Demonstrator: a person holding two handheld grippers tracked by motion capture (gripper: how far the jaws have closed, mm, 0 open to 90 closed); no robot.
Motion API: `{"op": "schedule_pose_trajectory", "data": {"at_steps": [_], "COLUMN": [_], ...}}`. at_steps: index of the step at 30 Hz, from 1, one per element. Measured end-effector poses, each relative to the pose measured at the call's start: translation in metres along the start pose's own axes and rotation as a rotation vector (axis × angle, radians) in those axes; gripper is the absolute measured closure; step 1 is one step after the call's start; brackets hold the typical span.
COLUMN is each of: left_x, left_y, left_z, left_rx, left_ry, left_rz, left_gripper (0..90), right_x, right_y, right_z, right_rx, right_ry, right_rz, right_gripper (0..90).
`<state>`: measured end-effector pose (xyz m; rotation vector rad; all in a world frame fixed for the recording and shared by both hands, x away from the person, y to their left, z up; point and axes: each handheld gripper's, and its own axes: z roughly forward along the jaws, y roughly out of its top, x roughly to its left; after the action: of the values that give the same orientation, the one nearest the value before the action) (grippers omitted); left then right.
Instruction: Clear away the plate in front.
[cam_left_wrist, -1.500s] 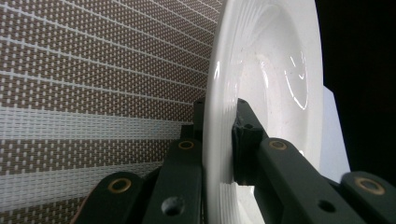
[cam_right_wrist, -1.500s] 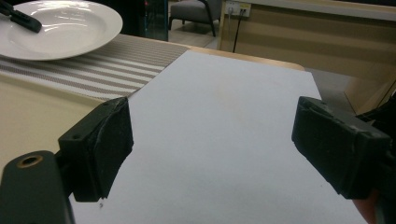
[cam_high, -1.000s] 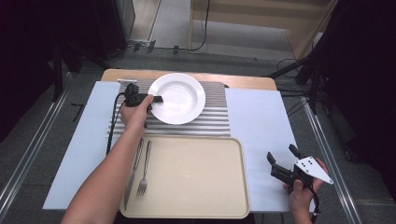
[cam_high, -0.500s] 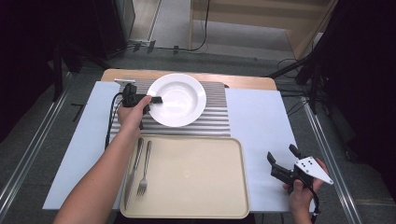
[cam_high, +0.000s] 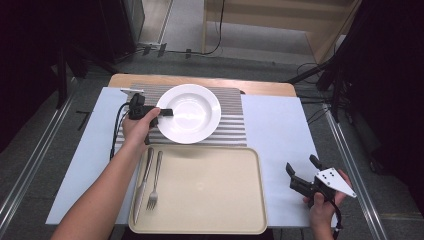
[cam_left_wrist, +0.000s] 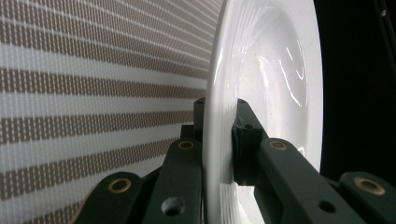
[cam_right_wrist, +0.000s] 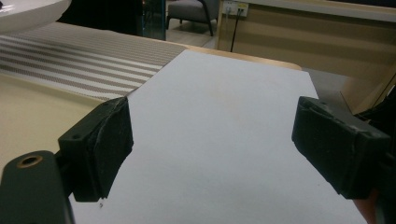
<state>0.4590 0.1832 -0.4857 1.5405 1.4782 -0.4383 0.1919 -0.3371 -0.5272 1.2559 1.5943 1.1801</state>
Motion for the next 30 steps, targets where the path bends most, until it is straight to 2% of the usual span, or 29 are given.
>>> {"op": "schedule_pose_trajectory", "data": {"at_steps": [6, 13, 22, 30], "left_x": [0.001, -0.002, -0.003, -0.010], "left_y": [-0.006, -0.014, -0.026, -0.039], "left_z": [-0.005, -0.009, -0.009, -0.012], "left_rx": [0.007, 0.041, 0.066, 0.108], "left_ry": [-0.013, -0.009, -0.003, -0.021], "left_rz": [-0.010, 0.023, 0.028, 0.054], "left_gripper": [81.8, 81.8, 81.8, 81.8], "right_x": [0.000, 0.000, 0.001, 0.000], "right_y": [0.000, 0.000, 0.000, 0.000], "right_z": [0.000, 0.000, 0.000, 0.000], "right_rx": [0.002, 0.003, 0.004, 0.005], "right_ry": [-0.004, -0.006, -0.009, -0.010], "right_rz": [0.000, -0.001, -0.002, -0.002], "right_gripper": [13.3, 13.3, 13.3, 13.3]}}
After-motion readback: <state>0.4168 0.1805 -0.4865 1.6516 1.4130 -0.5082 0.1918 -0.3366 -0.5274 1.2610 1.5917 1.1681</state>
